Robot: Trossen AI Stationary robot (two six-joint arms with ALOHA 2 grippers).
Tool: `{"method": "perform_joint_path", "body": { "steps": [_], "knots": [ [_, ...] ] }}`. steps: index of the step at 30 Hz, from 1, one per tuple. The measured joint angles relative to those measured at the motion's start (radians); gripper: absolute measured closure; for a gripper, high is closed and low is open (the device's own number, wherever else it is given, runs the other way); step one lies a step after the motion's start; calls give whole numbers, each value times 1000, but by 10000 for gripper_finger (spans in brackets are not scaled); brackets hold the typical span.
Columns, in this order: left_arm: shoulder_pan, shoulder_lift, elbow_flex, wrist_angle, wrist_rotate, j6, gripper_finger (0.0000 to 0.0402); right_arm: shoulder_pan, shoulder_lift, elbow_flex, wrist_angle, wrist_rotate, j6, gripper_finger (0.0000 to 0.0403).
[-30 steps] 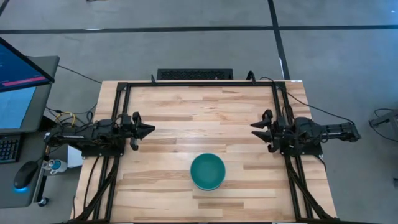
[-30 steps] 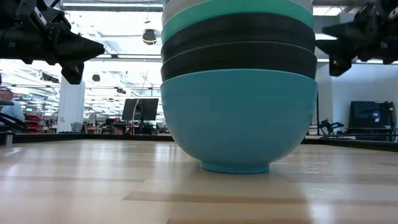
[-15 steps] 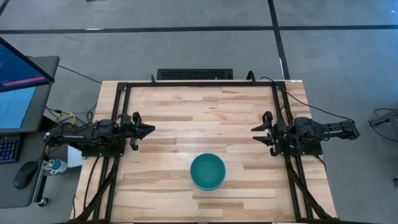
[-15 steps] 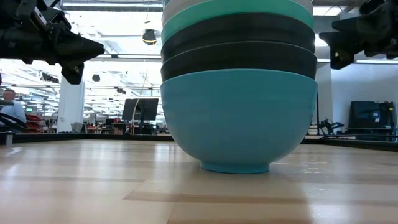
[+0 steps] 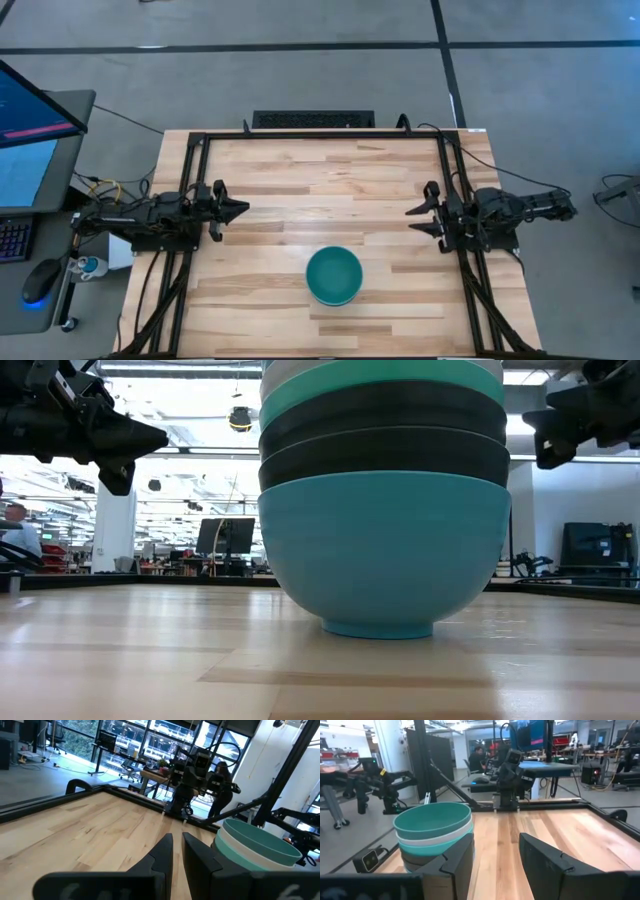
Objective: Nest bowls inside each other
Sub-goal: Return to Home Position
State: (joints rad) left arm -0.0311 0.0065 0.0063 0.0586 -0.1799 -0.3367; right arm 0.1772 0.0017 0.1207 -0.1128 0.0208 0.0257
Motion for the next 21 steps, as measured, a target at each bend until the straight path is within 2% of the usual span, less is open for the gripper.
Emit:
{"method": "perform_joint_path", "body": {
  "steps": [8, 14, 18, 21],
  "knots": [
    [0, 0, 0, 0, 0, 0, 371, -1, 0, 1, -3, 3, 0, 221],
    [0, 0, 0, 0, 0, 0, 371, -1, 0, 1, -100, 3, -4, 221],
    [0, 0, 0, 0, 0, 1, 371, -2, 0, 1, -103, 4, -13, 221],
    [0, 0, 0, 1, -8, 83, 371, -2, 0, 1, -104, 6, -38, 221]
  ]
}}
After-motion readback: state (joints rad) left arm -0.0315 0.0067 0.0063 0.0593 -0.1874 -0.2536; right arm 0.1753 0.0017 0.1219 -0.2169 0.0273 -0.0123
